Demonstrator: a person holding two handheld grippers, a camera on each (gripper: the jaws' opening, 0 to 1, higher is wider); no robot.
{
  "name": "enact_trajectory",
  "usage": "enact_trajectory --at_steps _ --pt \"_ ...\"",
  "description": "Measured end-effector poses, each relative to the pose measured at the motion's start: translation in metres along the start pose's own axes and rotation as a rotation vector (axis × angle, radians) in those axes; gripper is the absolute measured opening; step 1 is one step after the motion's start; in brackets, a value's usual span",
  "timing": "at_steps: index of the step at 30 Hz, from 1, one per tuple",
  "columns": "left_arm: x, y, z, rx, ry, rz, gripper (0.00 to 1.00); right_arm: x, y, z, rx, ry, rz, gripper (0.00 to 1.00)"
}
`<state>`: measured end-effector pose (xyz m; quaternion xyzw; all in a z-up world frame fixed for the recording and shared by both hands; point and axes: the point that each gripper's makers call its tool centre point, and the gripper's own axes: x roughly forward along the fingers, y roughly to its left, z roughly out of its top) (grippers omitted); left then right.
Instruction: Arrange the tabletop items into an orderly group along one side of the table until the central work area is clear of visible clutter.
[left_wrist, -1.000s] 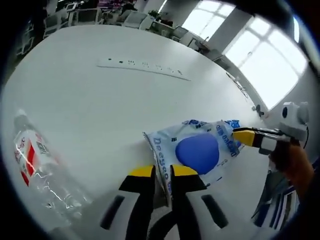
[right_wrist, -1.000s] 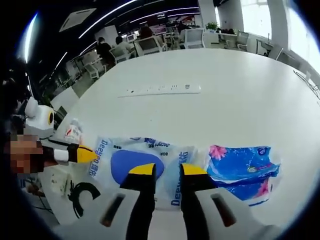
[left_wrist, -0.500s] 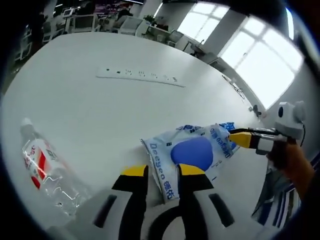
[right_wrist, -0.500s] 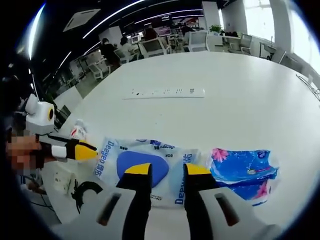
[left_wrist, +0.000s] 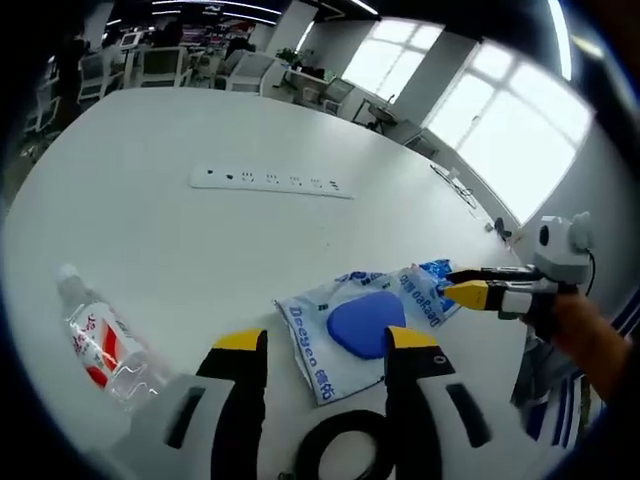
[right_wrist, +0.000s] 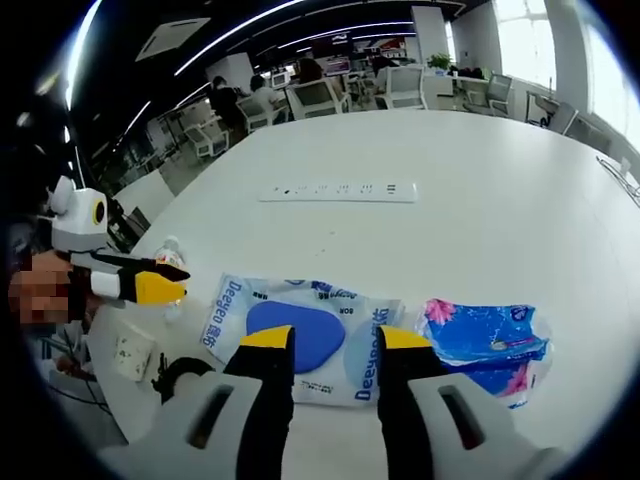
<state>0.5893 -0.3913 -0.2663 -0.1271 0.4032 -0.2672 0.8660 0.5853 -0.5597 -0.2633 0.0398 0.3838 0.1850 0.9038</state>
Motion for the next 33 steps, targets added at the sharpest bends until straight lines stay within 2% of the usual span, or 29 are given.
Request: enact_trajectory --at_steps 14,20,30,33 --pt "-0.026 -0.014 0.016 0.066 -0.061 -0.047 0.68 -0.013 0.010 0.000 -0.048 -0.004 0.033 0.38" --pt "-0.038 -0.013 0.016 0.078 -0.068 -0.044 0.75 -0.018 0.018 -0.001 -0.055 0.000 0.046 0.40" --pt "-0.069 -0.017 0.024 0.096 -0.117 -0.057 0.84 -0.027 0.024 -0.003 -0.069 0.004 0.067 0.44" --pt "-0.078 -0.018 0.023 0.126 -0.118 -0.058 0.84 -0.029 0.028 -0.004 -0.072 0.008 0.081 0.46"
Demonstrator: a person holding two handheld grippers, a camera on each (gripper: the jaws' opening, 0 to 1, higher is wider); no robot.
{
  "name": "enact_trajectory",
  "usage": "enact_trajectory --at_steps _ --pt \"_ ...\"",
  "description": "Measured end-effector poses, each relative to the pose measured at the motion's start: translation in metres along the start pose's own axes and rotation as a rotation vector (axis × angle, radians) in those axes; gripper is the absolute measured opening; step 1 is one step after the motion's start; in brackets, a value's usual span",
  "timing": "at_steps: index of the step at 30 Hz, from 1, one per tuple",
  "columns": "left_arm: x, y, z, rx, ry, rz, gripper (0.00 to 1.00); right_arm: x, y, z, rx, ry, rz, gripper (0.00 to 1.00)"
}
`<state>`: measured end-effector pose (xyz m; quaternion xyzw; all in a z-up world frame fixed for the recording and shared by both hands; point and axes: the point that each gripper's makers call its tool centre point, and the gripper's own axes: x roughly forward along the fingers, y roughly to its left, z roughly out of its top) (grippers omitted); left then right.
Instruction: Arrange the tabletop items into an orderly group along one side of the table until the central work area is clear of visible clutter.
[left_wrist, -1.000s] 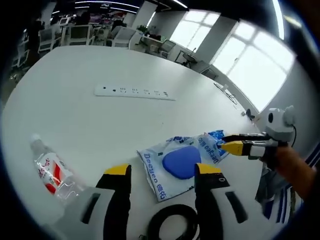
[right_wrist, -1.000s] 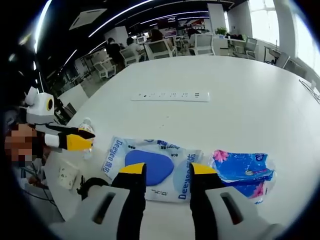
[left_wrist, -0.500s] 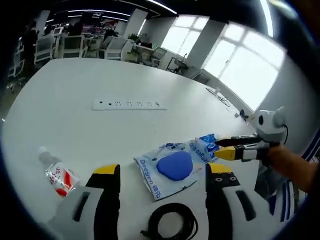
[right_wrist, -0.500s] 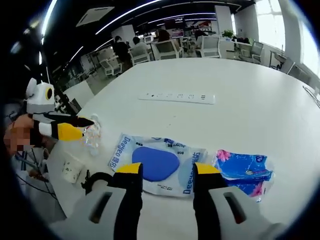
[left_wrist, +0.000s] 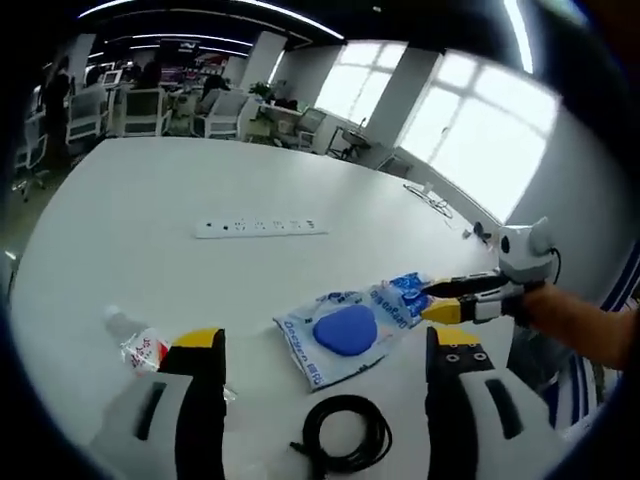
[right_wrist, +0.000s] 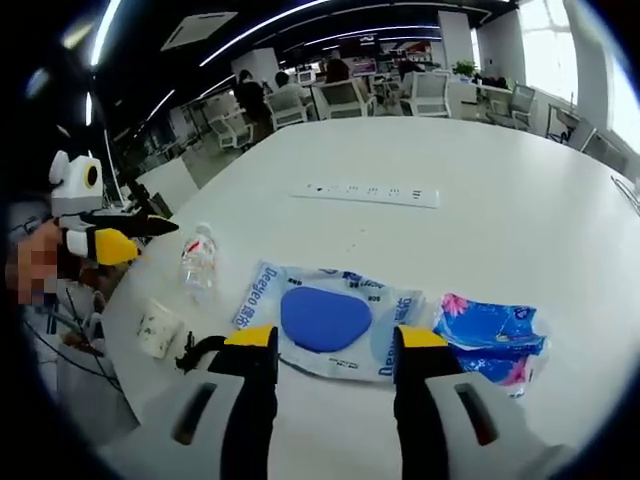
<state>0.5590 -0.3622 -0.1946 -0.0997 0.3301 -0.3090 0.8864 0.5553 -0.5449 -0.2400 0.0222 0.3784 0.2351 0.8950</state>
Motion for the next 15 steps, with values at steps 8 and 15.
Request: enact_trajectory --at_steps 8,15 --pt "-0.025 -0.004 0.002 0.007 -0.023 -0.017 0.86 -0.006 0.007 0.000 -0.023 0.005 0.017 0.47" --pt "-0.044 -0.001 0.002 0.005 -0.036 -0.010 0.88 -0.011 0.016 0.004 -0.042 0.005 0.038 0.50"
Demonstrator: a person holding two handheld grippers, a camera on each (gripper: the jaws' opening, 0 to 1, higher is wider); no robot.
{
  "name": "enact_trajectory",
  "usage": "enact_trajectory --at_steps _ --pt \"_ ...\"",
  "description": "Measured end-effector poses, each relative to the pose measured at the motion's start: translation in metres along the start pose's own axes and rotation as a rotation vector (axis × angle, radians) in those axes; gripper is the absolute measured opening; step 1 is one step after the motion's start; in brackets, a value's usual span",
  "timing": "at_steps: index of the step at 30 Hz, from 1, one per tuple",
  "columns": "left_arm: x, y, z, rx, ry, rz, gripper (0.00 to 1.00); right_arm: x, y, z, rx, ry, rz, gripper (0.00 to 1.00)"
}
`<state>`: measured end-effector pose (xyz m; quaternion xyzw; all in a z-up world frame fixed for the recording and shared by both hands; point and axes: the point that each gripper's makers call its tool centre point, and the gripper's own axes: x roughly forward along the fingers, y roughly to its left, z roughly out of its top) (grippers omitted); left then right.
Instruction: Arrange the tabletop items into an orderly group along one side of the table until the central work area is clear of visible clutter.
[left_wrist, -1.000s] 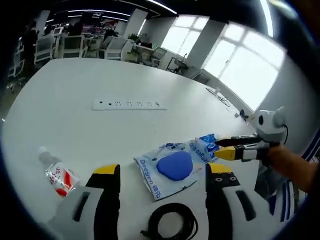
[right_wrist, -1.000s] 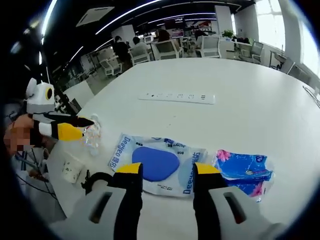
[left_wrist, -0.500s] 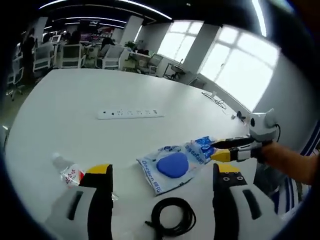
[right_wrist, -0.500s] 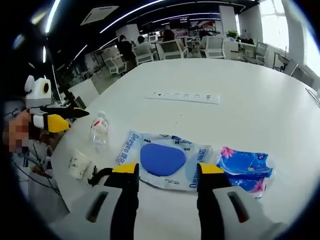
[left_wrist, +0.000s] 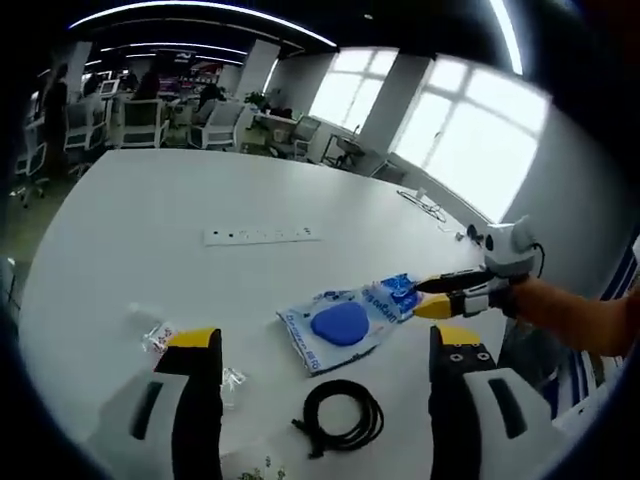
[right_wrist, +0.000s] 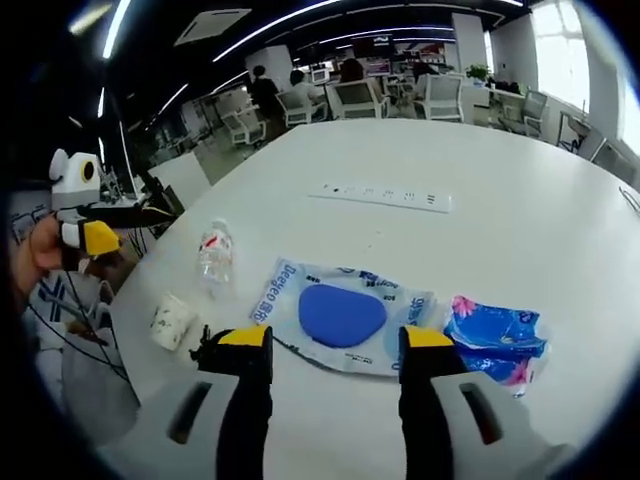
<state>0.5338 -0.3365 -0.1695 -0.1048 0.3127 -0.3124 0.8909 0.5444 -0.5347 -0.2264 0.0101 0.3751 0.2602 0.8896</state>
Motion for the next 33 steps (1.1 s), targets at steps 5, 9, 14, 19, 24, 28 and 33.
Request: enact_trajectory --at_steps 5,9,14,19,24,28,33 --pt "-0.016 0.001 0.001 0.004 -0.012 0.011 0.88 -0.003 0.008 0.006 -0.010 -0.003 0.021 0.50" --pt "-0.030 0.003 0.003 0.001 -0.026 0.018 0.88 -0.004 0.017 0.012 -0.022 -0.002 0.042 0.50" --pt "-0.046 0.006 0.004 0.001 -0.041 0.031 0.88 -0.005 0.026 0.025 -0.067 0.000 0.061 0.50" --pt "-0.062 0.012 0.003 -0.006 -0.062 0.052 0.88 -0.001 0.039 0.038 -0.123 0.008 0.096 0.50" --pt "-0.077 0.020 0.001 -0.021 -0.083 0.079 0.88 0.004 0.054 0.056 -0.179 0.013 0.133 0.50" --pt "-0.086 0.025 -0.001 -0.031 -0.097 0.095 0.88 0.011 0.068 0.068 -0.198 0.020 0.195 0.50" --pt "-0.098 0.031 -0.004 -0.046 -0.114 0.115 0.87 0.020 0.092 0.084 -0.301 0.060 0.263 0.49"
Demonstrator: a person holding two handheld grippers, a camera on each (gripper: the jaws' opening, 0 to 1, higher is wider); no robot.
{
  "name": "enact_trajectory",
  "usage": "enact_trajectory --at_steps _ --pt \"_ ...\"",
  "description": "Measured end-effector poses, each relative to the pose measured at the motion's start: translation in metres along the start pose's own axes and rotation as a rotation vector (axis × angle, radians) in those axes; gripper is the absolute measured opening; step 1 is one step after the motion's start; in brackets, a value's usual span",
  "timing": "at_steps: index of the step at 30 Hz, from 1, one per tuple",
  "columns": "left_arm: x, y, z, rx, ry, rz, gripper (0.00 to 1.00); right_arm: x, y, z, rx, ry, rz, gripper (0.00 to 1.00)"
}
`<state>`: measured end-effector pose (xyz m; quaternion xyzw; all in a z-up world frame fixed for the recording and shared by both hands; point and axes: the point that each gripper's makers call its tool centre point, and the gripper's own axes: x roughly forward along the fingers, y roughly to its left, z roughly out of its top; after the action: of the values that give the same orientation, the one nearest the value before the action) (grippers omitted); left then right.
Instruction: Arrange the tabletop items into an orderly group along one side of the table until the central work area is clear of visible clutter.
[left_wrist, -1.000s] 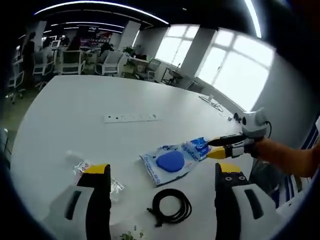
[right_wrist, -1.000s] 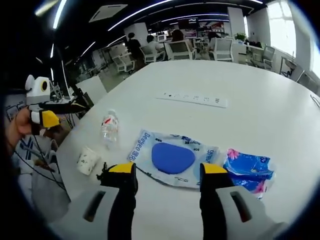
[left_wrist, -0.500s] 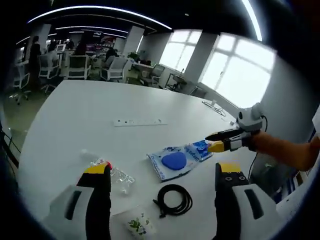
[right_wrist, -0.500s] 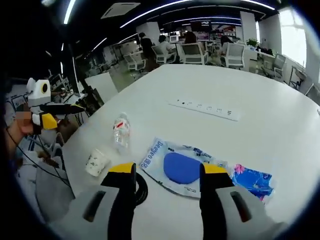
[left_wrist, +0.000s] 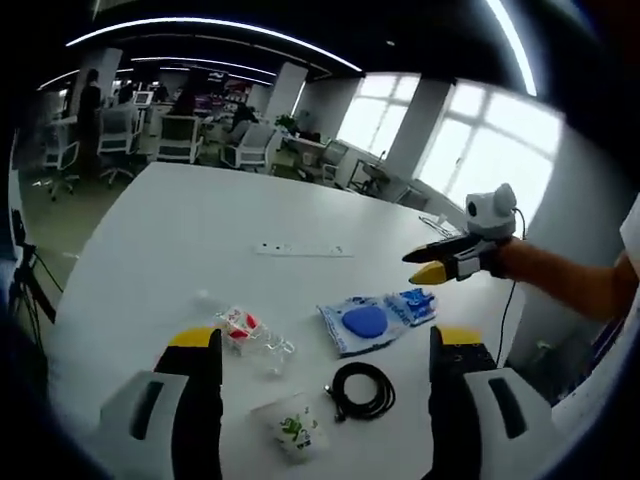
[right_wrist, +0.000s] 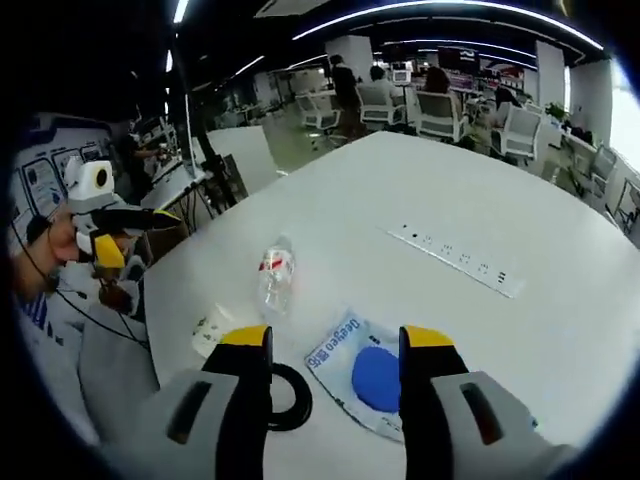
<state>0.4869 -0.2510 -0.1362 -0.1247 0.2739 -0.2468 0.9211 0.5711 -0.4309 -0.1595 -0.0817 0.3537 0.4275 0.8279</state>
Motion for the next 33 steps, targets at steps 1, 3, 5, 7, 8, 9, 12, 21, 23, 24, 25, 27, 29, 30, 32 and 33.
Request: enact_trajectory --at_steps 1,3,5,7,8,9,12,21,23,24,25,27,29,30,32,33 --pt "-0.003 0.002 0.000 -0.004 -0.006 0.006 0.87 0.001 0.002 0.001 -0.003 0.005 0.009 0.49" --pt "-0.007 0.006 -0.001 -0.010 -0.012 0.016 0.87 0.009 0.004 0.011 -0.024 0.011 0.031 0.50" --pt "-0.010 0.011 -0.002 -0.016 -0.016 0.026 0.87 0.017 0.009 0.021 -0.069 0.026 0.066 0.49" --pt "-0.013 0.013 -0.002 -0.026 -0.025 0.030 0.87 0.025 0.013 0.030 -0.087 0.030 0.082 0.49" --pt "-0.015 0.015 -0.003 -0.028 -0.027 0.034 0.87 0.027 0.015 0.033 -0.101 0.034 0.092 0.50" --pt "-0.016 0.015 -0.003 -0.028 -0.028 0.036 0.87 0.031 0.019 0.039 -0.122 0.033 0.101 0.50" --pt "-0.019 0.022 -0.004 -0.038 -0.035 0.046 0.87 0.041 0.025 0.047 -0.154 0.050 0.123 0.50" --pt "-0.029 0.039 -0.009 -0.058 -0.048 0.081 0.87 0.072 0.042 0.065 -0.219 0.085 0.187 0.49" --pt "-0.031 0.042 -0.011 -0.065 -0.053 0.088 0.87 0.078 0.045 0.068 -0.230 0.089 0.207 0.49" --pt "-0.032 0.043 -0.011 -0.071 -0.057 0.091 0.87 0.081 0.047 0.068 -0.228 0.096 0.215 0.49" --pt "-0.032 0.044 -0.011 -0.073 -0.057 0.092 0.87 0.084 0.048 0.069 -0.230 0.101 0.220 0.49" --pt "-0.034 0.047 -0.014 -0.073 -0.055 0.101 0.87 0.093 0.049 0.073 -0.245 0.113 0.241 0.49" --pt "-0.036 0.051 -0.017 -0.081 -0.055 0.107 0.86 0.101 0.051 0.076 -0.245 0.124 0.261 0.49" --pt "-0.036 0.052 -0.018 -0.085 -0.055 0.109 0.86 0.104 0.053 0.077 -0.241 0.127 0.274 0.49" --pt "-0.037 0.054 -0.020 -0.090 -0.056 0.113 0.86 0.113 0.056 0.079 -0.239 0.140 0.301 0.49" --pt "-0.038 0.055 -0.021 -0.092 -0.057 0.114 0.86 0.118 0.058 0.081 -0.246 0.147 0.311 0.49"
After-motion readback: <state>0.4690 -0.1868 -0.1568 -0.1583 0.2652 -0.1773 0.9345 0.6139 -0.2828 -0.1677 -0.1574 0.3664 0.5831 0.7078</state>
